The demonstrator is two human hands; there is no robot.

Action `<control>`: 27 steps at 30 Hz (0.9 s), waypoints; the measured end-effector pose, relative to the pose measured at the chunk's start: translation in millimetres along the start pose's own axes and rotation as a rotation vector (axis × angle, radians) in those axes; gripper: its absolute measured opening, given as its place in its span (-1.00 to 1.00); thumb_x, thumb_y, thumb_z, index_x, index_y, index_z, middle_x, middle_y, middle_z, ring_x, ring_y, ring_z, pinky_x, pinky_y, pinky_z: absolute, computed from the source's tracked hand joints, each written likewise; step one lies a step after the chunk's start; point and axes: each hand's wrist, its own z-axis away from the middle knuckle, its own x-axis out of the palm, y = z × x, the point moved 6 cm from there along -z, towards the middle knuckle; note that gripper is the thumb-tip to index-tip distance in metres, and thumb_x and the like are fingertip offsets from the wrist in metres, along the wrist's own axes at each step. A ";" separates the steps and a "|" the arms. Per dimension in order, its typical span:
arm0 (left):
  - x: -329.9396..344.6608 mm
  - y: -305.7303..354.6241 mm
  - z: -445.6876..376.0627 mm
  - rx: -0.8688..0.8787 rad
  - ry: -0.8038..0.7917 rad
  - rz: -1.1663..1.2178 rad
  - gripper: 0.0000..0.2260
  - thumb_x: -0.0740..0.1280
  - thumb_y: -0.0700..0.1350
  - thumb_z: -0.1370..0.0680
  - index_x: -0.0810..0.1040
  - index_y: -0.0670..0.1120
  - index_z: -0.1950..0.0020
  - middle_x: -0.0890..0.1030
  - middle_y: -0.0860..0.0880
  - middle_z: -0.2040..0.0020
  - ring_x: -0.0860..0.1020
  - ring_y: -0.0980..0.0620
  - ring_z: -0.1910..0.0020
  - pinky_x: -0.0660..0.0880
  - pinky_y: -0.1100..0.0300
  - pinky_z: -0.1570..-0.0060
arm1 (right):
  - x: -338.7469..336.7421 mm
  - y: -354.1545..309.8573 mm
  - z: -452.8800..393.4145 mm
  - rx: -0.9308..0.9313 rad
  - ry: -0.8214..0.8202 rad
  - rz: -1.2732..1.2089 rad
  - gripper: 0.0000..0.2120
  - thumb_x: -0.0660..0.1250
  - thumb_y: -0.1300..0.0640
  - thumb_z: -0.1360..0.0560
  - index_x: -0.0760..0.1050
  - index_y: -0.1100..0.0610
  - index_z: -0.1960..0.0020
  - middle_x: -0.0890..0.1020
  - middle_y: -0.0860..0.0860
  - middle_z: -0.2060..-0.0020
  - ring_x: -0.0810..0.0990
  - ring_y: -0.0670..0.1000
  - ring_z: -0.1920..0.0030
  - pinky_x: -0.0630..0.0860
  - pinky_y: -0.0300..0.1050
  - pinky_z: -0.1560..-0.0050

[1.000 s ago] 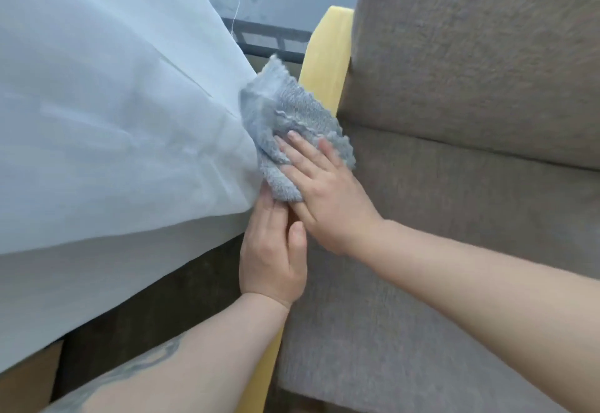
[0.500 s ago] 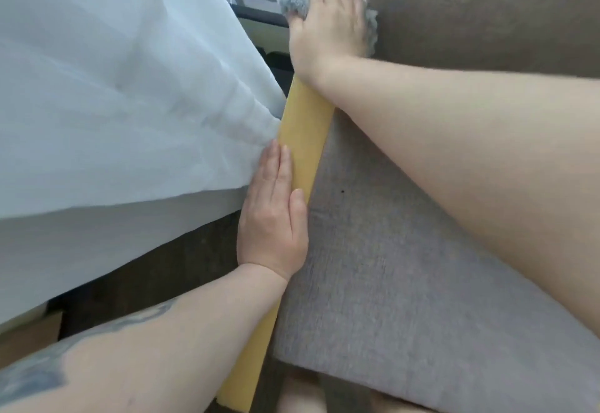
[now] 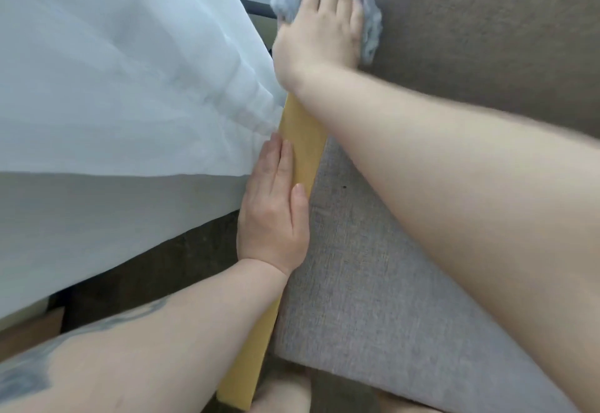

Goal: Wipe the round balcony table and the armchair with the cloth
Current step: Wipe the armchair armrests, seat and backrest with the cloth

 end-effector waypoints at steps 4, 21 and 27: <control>-0.5 1.0 -2.3 0.009 0.006 -0.006 -0.55 0.02 -0.12 -0.61 0.30 -0.26 -0.47 0.26 -0.19 -0.50 0.20 -0.05 -0.50 0.21 -0.01 -0.45 | 9.4 9.5 17.2 -0.137 0.050 0.034 -0.37 0.03 -0.06 -0.61 -0.06 0.21 -0.55 0.06 0.21 -0.53 -0.02 0.13 -0.53 -0.06 0.01 -0.50; 1.0 1.0 -1.0 0.041 -0.017 0.023 -0.53 -0.01 -0.12 -0.61 0.24 -0.30 -0.48 0.22 -0.23 -0.50 0.19 -0.11 -0.50 0.11 0.07 -0.49 | 11.7 28.8 45.1 -0.022 0.120 -0.820 -0.39 0.15 0.19 -0.45 0.21 0.18 -0.50 0.18 0.18 -0.51 0.05 0.12 -0.53 -0.03 -0.08 -0.50; 0.9 3.7 -2.6 0.082 -0.010 0.022 -0.46 -0.02 0.00 -0.61 0.25 -0.31 -0.47 0.21 -0.26 -0.50 0.19 -0.15 -0.50 0.14 0.02 -0.48 | 37.1 52.2 145.0 0.210 -0.082 -1.437 -0.61 0.14 0.24 -0.60 0.33 0.22 -0.42 0.40 0.12 -0.39 0.30 0.01 -0.43 0.16 -0.07 -0.47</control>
